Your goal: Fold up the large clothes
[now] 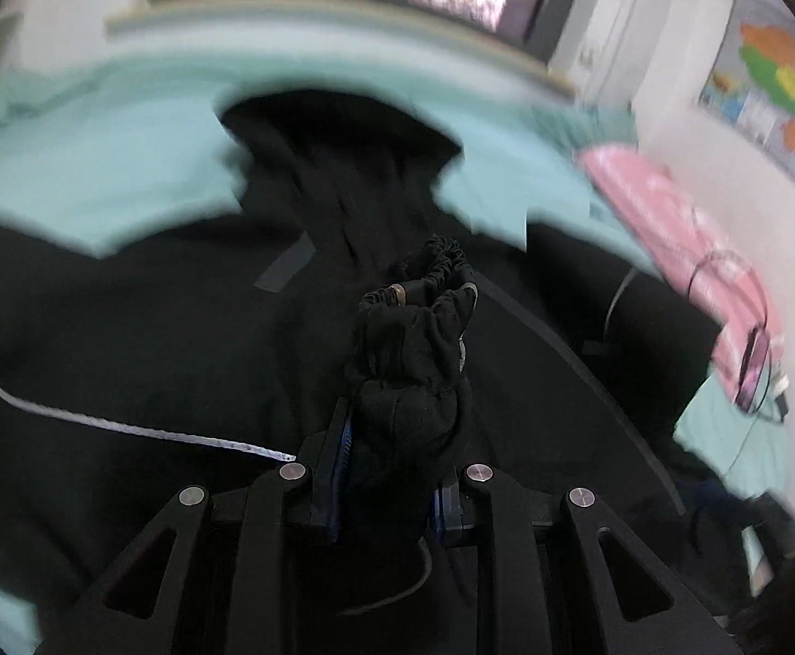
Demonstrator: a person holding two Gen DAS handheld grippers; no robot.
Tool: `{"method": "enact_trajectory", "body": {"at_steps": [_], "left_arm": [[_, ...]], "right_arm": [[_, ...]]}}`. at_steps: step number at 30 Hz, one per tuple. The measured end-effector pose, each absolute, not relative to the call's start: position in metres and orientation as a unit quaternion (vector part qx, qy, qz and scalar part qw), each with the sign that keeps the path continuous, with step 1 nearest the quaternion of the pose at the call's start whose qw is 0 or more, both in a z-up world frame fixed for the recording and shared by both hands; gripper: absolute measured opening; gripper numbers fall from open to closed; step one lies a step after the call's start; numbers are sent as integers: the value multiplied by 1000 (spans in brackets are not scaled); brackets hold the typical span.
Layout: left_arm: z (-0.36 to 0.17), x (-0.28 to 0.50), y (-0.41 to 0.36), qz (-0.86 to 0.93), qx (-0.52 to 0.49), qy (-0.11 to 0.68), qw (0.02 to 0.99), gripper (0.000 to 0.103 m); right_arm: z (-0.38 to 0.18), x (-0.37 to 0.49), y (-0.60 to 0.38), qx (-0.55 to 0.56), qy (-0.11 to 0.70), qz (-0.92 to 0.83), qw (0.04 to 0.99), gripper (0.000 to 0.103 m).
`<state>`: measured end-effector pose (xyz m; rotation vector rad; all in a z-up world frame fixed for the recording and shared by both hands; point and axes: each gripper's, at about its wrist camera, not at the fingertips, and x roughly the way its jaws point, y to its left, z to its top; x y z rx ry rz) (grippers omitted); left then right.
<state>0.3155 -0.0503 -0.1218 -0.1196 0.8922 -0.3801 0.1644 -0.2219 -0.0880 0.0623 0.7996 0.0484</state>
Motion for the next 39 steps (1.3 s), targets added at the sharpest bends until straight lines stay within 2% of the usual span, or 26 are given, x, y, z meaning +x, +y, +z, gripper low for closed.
{"method": "enact_trajectory", "body": {"at_steps": [3,5,6,10,13,16,19,21,22,23,25,28,31,35,39], "left_arm": [[-161,317,-72,-193,-47,470,860,25],[-160,316,-80,-205,-36,461,862,36],[-156,315,-79,-217,-44,465,857,49],[-126,302,-49,-285,-144,452,833,55],[-92,284,-13,-339,-225,407,817,69],[-64,271,16,-306,-221,363,852,70],[-51,261,45,-228,-174,346,894,70],[-49,258,60,-166,-142,347,912,70],[-48,257,68,-142,-137,341,919,70],[-47,256,76,-130,-137,338,922,70],[-46,262,86,-121,-135,339,923,70],[-52,273,79,-112,-117,349,923,70],[-67,288,60,-129,-101,375,912,70],[-100,312,31,-150,-69,413,896,70],[-147,334,11,-122,-38,478,869,70]], "right_arm": [[-97,168,-234,15,409,31,912,99],[-106,171,-237,9,426,41,904,99],[-111,175,-238,9,439,51,897,99],[-110,191,-242,49,468,95,877,97],[-100,211,-241,118,480,142,858,97],[-103,243,-232,176,486,159,841,97],[-125,274,-218,216,501,151,824,96],[-141,295,-205,239,511,163,810,83],[-148,303,-196,234,518,165,806,52],[-149,309,-189,218,522,165,808,39],[-132,309,-184,168,497,151,838,35],[-87,299,-202,64,421,71,902,34],[-63,295,-247,2,387,-16,922,34],[-67,297,-289,-19,408,-26,912,34],[-95,295,-266,-105,409,-18,906,34]]}}
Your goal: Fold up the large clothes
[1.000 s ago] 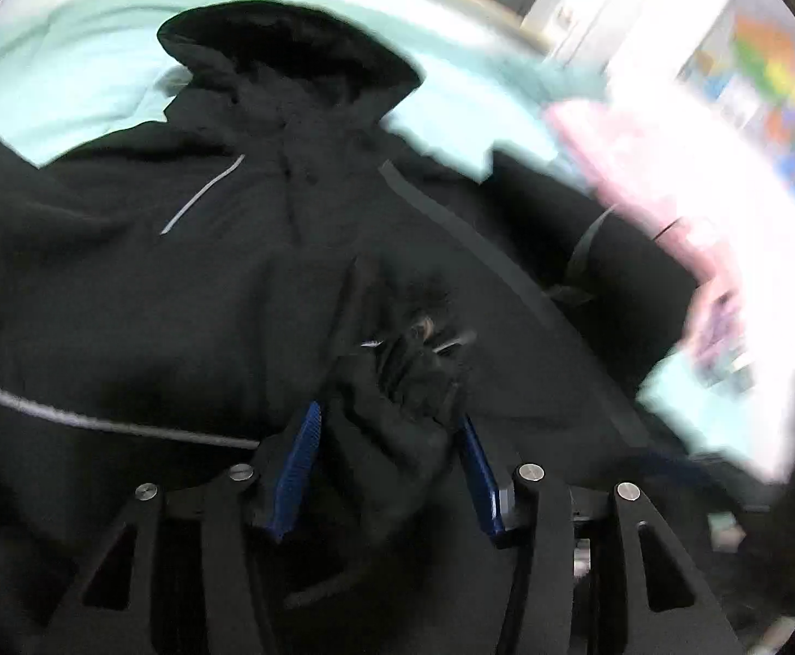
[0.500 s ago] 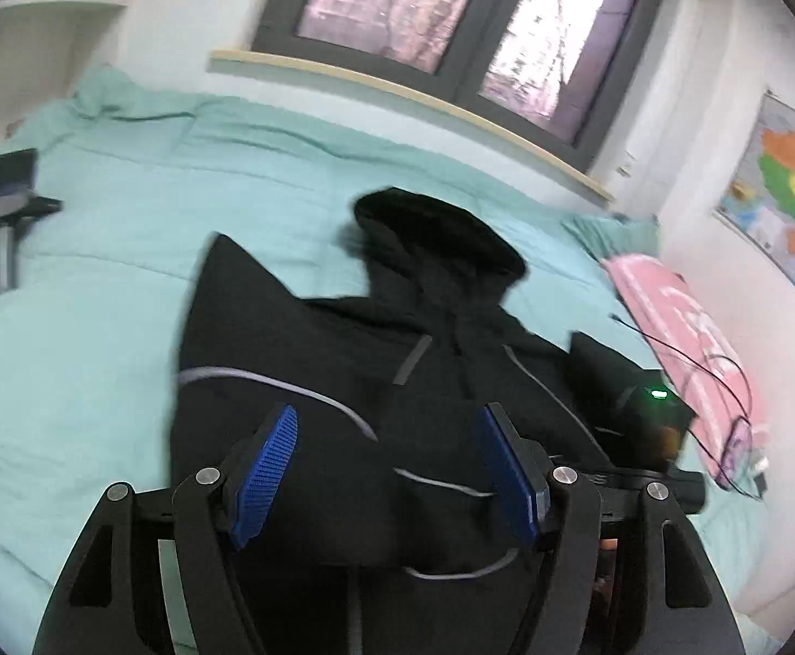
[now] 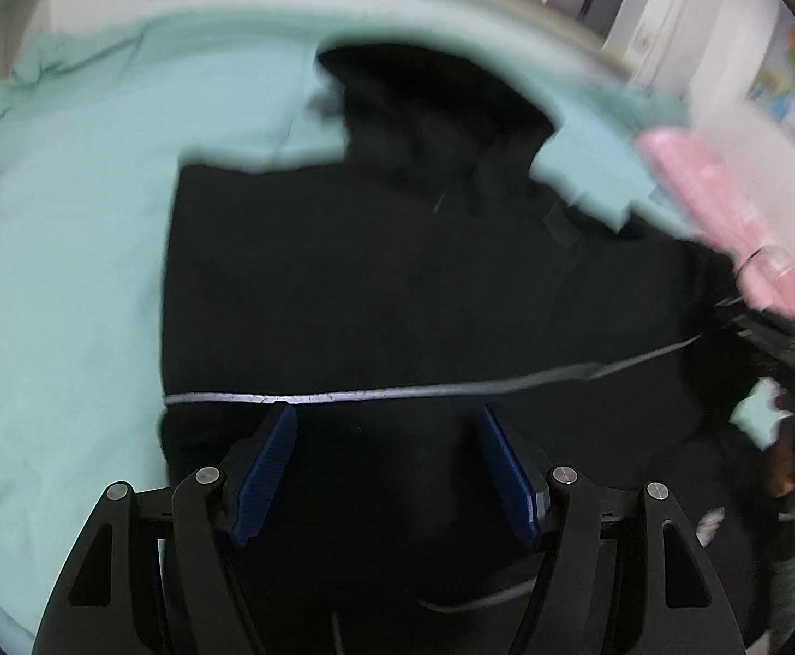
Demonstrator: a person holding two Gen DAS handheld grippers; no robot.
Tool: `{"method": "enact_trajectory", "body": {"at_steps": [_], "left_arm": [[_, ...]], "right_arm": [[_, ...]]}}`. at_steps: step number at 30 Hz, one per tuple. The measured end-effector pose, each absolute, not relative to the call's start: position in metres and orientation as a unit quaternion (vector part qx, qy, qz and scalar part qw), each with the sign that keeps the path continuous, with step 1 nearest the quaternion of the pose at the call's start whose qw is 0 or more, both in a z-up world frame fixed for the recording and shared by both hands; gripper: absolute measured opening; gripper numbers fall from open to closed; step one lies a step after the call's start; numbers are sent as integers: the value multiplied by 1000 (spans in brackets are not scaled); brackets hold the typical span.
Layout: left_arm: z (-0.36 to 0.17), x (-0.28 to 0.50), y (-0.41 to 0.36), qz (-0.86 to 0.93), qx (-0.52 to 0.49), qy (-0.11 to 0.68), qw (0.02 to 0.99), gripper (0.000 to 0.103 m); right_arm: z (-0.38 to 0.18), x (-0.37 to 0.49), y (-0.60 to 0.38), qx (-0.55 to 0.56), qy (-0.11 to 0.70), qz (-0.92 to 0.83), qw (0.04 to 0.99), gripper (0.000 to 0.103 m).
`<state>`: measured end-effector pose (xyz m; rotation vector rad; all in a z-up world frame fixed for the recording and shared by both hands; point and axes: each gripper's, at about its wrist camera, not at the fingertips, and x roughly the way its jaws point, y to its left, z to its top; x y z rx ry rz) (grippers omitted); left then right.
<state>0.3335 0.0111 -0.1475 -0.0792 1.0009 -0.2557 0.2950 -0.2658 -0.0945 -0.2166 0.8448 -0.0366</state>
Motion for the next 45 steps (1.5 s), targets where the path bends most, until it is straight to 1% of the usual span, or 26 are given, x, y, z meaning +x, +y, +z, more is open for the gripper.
{"method": "enact_trajectory", "body": {"at_steps": [2,4,5,8,9,12,14,16,21,25,27,29,30,32,34,39,43,45], "left_arm": [[-159,337,10,-114,-24,484,867,70],[-159,338,11,-117,-27,484,867,70],[-160,339,9,-116,-26,484,867,70],[-158,336,4,-110,-10,481,870,70],[-154,334,3,-108,-3,478,872,70],[-137,323,-1,-128,-4,471,873,70],[-117,314,-5,-155,-18,462,873,70],[-96,309,-22,-175,-17,452,875,70],[-66,309,-97,-232,2,438,868,70],[-72,321,-156,-243,18,428,870,70],[-91,338,-183,-250,-4,443,861,70],[-112,354,-209,-249,-1,459,853,70],[-127,361,-219,-241,10,472,848,70],[-160,371,-235,-220,18,503,836,71],[-167,369,-234,-223,13,489,844,73],[-168,366,-225,-236,3,470,850,74],[-171,358,-227,-235,12,449,862,74],[-171,356,-228,-235,11,444,865,74]], "right_arm": [[-117,303,-257,-138,425,-19,894,34],[-145,306,-254,-165,439,-35,883,36],[-152,305,-247,-184,433,-41,881,38],[-166,300,-230,-241,420,-70,872,39],[-165,300,-228,-243,422,-77,870,39],[-150,293,-233,-216,427,-57,876,42],[-130,274,-243,-185,426,-15,885,56],[-107,253,-253,-148,414,22,898,61],[-48,207,-295,-69,381,66,920,61],[-15,189,-360,3,366,57,929,64],[-11,188,-386,22,363,47,930,66],[-12,190,-407,42,367,42,928,70],[-14,189,-426,57,369,42,927,72],[-22,195,-454,87,374,35,923,79],[-30,204,-482,117,378,12,918,83],[-69,249,-535,202,390,-22,898,83],[-122,289,-575,285,411,-50,865,83],[-147,305,-590,331,409,-33,850,85]]}}
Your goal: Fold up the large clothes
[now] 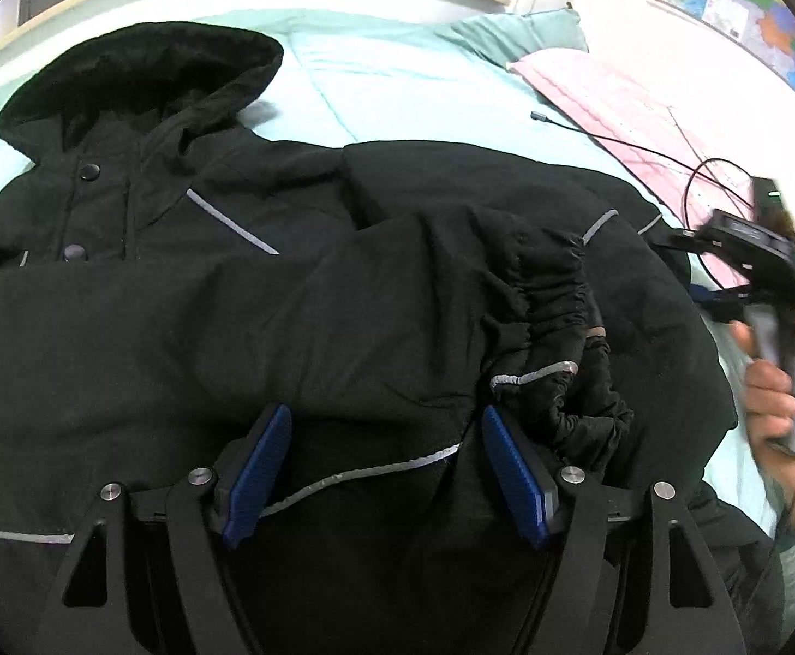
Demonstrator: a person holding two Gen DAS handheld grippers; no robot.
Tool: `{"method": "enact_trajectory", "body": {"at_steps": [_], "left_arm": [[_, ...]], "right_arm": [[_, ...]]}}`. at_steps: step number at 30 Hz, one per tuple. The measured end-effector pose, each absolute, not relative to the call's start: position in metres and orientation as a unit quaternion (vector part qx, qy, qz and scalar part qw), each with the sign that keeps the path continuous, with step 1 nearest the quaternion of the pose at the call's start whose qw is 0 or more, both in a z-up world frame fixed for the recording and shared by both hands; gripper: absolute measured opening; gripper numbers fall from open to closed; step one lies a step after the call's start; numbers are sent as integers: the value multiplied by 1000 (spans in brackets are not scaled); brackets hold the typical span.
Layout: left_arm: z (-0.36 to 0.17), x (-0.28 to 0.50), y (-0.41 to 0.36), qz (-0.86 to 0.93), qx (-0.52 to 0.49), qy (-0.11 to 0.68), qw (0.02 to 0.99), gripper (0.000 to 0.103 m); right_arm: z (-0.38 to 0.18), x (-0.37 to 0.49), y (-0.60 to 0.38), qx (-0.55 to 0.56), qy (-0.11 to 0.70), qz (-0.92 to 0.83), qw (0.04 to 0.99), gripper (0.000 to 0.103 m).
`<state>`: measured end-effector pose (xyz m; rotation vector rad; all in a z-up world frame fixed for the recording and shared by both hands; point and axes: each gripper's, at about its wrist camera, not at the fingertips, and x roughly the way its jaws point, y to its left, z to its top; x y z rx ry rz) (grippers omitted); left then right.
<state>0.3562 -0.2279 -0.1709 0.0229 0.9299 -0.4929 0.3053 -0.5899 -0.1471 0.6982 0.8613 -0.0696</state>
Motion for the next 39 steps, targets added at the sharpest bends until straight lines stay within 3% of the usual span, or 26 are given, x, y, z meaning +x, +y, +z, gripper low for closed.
{"method": "enact_trajectory", "body": {"at_steps": [4,6,7,8,12,19,24,27,30,35,39], "left_arm": [[-173,357,-229,-234,13,435,869,74],[-172,356,-228,-233,15,434,870,74],[-172,356,-228,-233,14,434,870,74],[-172,356,-227,-234,13,433,870,74],[-159,349,-225,-239,10,419,876,73],[-98,332,-244,-296,-27,371,880,73],[-100,335,-294,-329,-7,380,864,73],[-141,355,-327,-350,-16,451,821,73],[-170,360,-349,-324,43,473,818,74],[-144,346,-337,-340,43,457,821,74],[-100,334,-274,-352,-3,435,829,74]], "right_arm": [[-152,329,-590,339,378,-13,862,83],[-149,334,-581,316,372,-14,873,61],[-147,334,-575,298,371,-17,879,38],[-145,335,-574,293,369,-14,882,23],[-117,309,-572,251,343,-45,904,20],[-2,238,-608,138,265,-166,940,20],[45,189,-653,141,225,-240,934,20],[48,177,-669,165,228,-228,932,19],[33,183,-664,159,249,-223,929,19],[16,202,-629,151,280,-141,938,19],[28,215,-564,103,294,-78,947,19]]}}
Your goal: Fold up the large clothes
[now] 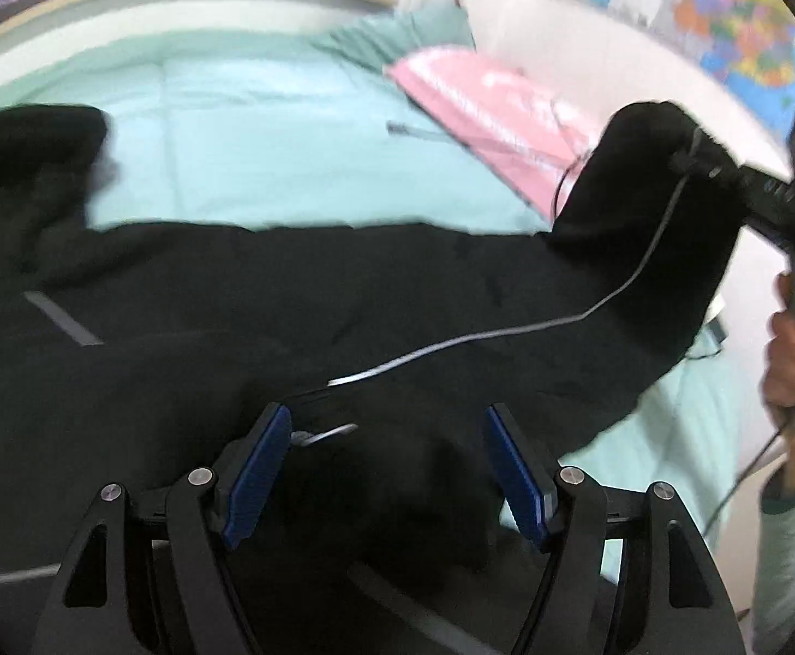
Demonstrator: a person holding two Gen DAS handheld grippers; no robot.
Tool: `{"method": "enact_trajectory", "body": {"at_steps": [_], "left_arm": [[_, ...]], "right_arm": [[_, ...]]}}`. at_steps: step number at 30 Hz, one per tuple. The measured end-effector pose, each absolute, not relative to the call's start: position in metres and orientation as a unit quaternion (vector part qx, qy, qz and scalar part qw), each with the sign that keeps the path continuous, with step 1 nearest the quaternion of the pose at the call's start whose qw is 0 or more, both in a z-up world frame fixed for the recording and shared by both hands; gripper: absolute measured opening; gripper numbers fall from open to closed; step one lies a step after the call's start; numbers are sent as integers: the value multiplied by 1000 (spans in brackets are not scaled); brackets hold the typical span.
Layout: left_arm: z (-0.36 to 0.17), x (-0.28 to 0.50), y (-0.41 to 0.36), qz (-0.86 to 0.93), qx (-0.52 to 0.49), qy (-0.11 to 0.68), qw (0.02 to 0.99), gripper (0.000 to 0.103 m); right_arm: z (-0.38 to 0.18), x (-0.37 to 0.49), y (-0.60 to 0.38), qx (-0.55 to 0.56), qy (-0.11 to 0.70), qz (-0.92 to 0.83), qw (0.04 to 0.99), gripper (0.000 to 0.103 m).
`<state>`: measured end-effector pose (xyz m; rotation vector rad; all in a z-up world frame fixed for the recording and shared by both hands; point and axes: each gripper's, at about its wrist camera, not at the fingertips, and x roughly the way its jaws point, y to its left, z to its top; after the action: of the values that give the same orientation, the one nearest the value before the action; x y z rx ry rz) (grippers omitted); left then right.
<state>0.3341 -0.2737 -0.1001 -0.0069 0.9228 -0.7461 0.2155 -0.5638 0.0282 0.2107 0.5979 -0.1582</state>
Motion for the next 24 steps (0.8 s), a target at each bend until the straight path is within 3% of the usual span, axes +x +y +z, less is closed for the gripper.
{"method": "enact_trajectory", "body": {"at_steps": [11,16,24], "left_arm": [[-54,284,-61,-220,-22,421,879,74],[-61,272,12,-186,-54,428,883,74],[-77,263,64,-191,-89,416,884,74]], "right_arm": [[75,233,-362,32,309,82,947,19],[61,257,-264,24,335,143,931,19],[2,279,-124,3,390,235,890,20]]}}
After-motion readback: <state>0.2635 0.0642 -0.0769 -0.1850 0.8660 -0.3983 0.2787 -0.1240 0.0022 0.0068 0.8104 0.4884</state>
